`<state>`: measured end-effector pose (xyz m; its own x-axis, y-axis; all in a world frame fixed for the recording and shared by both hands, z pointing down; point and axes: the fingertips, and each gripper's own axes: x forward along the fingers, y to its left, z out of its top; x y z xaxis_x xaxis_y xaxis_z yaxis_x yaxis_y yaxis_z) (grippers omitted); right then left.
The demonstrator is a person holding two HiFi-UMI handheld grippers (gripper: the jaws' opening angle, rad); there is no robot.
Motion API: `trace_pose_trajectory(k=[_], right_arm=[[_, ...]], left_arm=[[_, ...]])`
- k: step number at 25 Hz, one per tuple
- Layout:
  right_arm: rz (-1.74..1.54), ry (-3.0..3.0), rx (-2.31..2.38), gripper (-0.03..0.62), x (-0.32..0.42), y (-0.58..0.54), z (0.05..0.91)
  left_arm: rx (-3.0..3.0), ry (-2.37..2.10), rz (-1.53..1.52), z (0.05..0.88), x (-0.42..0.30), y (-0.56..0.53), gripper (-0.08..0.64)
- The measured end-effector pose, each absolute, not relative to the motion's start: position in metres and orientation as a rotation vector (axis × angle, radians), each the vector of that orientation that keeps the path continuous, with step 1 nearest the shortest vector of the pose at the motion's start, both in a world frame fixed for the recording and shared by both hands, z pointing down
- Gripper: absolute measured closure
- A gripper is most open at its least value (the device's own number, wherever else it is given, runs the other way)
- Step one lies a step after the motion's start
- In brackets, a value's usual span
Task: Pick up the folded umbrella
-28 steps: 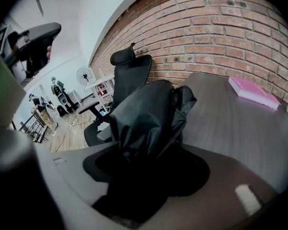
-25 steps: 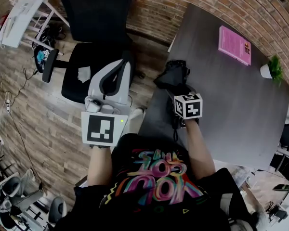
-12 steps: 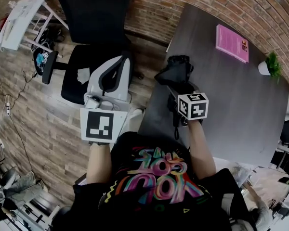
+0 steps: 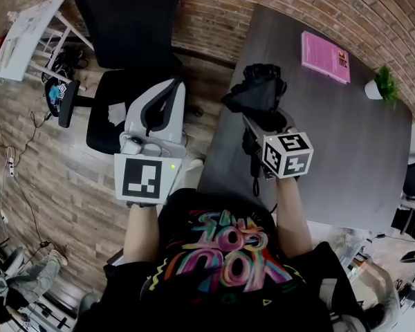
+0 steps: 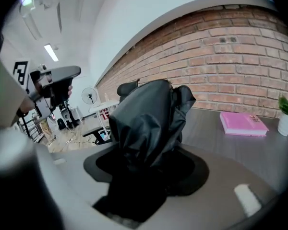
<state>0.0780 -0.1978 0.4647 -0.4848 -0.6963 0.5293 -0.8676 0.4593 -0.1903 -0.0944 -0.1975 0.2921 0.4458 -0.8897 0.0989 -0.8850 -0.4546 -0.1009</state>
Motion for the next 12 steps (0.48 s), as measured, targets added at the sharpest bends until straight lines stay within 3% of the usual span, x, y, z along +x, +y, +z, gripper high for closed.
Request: trace_pose_trajectory(k=[12], right_arm=[[0.427,-2.477,1.443,0.325,0.093,-0.186,0.380]], left_arm=[[-2.680,1.540,-0.180,0.285,-0.074,-0.197,0.558]])
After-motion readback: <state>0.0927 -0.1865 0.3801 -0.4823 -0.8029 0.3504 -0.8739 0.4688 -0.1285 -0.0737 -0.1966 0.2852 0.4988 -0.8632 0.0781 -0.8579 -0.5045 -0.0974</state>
